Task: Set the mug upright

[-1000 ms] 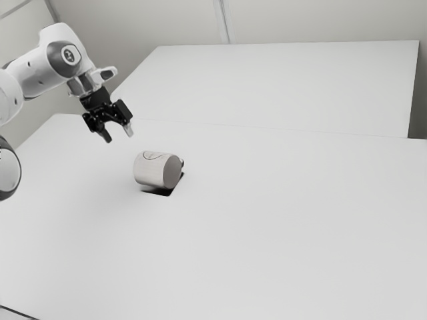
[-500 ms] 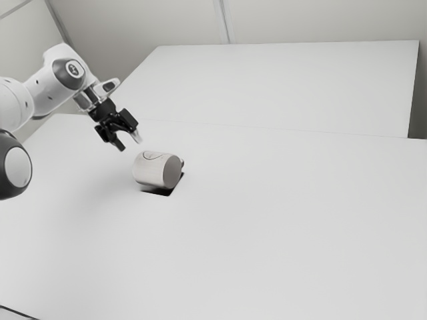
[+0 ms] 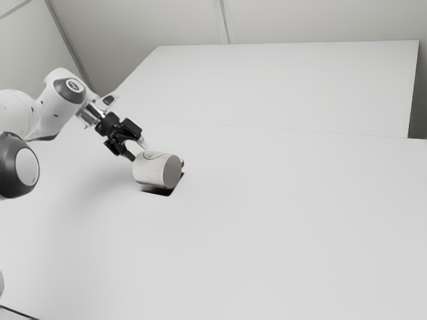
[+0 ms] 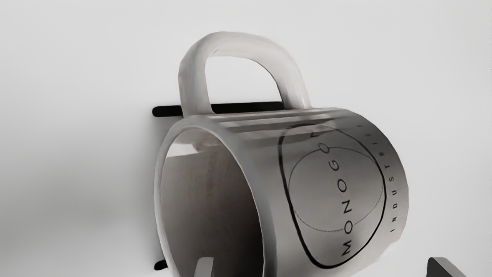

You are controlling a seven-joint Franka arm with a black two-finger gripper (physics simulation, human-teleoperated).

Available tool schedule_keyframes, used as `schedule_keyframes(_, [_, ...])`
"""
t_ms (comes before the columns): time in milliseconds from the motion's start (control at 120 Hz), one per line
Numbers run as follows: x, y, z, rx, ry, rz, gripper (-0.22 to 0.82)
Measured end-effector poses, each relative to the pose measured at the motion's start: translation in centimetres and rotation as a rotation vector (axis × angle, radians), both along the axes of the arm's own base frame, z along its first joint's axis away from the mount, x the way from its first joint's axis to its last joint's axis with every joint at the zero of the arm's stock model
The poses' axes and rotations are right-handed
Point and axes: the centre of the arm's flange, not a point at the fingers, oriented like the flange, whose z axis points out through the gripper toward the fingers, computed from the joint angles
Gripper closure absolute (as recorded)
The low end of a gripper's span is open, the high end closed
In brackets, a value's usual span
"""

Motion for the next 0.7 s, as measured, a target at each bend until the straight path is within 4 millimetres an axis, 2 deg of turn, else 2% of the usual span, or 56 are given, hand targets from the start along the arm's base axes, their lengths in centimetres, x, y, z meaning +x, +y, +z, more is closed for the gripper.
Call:
schedule_keyframes(375, [0.3, 0.3, -3.2, -0.152, -0.045, 0.036, 0.00])
schedule_keyframes(633, [0.9, -1.6, -3.9, -0.261, -0.098, 0.029, 0.00])
schedule_keyframes(700, [1.0, -1.9, -4.2, -0.282, -0.106, 0.029, 0.07])
